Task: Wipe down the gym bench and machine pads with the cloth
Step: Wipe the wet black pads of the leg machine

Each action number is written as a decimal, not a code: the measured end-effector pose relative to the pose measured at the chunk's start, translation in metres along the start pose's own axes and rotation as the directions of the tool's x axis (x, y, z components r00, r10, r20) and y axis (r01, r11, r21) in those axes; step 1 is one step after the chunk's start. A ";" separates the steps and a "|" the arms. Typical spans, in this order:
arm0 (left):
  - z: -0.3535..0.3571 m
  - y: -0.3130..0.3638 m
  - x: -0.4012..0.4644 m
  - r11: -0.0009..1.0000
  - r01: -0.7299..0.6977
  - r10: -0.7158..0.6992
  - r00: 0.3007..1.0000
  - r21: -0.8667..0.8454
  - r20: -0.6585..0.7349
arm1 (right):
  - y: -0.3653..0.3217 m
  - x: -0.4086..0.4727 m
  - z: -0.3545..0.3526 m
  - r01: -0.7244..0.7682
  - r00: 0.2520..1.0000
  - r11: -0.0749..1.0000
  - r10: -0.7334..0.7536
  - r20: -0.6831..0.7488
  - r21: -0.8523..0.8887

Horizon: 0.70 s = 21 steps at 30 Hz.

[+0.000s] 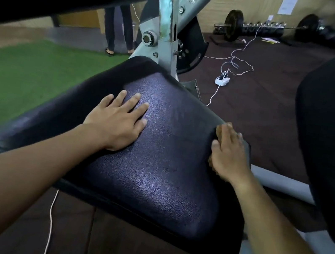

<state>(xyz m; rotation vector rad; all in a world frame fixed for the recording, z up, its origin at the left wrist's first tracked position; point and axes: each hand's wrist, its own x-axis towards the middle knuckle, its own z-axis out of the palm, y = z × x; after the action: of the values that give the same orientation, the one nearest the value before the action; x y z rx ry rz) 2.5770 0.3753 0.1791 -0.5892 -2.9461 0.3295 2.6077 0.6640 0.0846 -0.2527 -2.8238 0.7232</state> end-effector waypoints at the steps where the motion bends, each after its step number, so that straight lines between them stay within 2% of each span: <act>1: 0.000 0.000 0.001 1.000 0.001 -0.001 1.000 0.004 -0.002 | -0.008 0.015 0.002 -0.038 0.999 0.999 0.038 -0.007 0.036; 2: 0.000 -0.001 0.001 1.000 0.002 -0.002 1.000 0.005 0.002 | -0.021 0.025 0.002 -0.049 0.999 0.996 0.051 -0.019 0.071; 4: 0.000 -0.001 0.001 1.000 0.005 -0.005 1.000 0.006 0.005 | -0.054 0.034 0.002 0.020 0.999 0.990 -0.013 -0.049 0.138; 6: 0.000 0.000 0.002 1.000 -0.001 0.001 1.000 0.008 0.011 | -0.088 0.026 0.004 0.153 0.988 0.973 -0.148 -0.039 0.173; 9: -0.001 0.001 0.000 1.000 -0.007 0.007 1.000 0.006 0.002 | -0.125 -0.012 0.012 0.371 0.929 0.918 -0.367 -0.054 0.140; 14: -0.004 -0.002 -0.004 1.000 -0.008 0.008 1.000 -0.003 0.023 | -0.109 -0.096 0.008 0.465 0.885 0.881 -0.465 -0.023 0.086; 17: -0.002 -0.004 -0.003 1.000 -0.008 0.008 1.000 -0.004 0.017 | -0.061 -0.136 0.004 0.444 0.895 0.895 -0.441 -0.069 0.036; 21: 0.001 -0.003 -0.003 1.000 -0.012 0.012 1.000 0.000 0.013 | 0.000 -0.128 0.001 0.188 0.975 0.982 -0.185 -0.126 0.016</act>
<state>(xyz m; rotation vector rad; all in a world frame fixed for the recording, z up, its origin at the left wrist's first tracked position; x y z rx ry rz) 2.5780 0.3712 0.1790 -0.6071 -2.9558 0.3366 2.7309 0.6351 0.0628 -0.0256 -2.6721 0.6793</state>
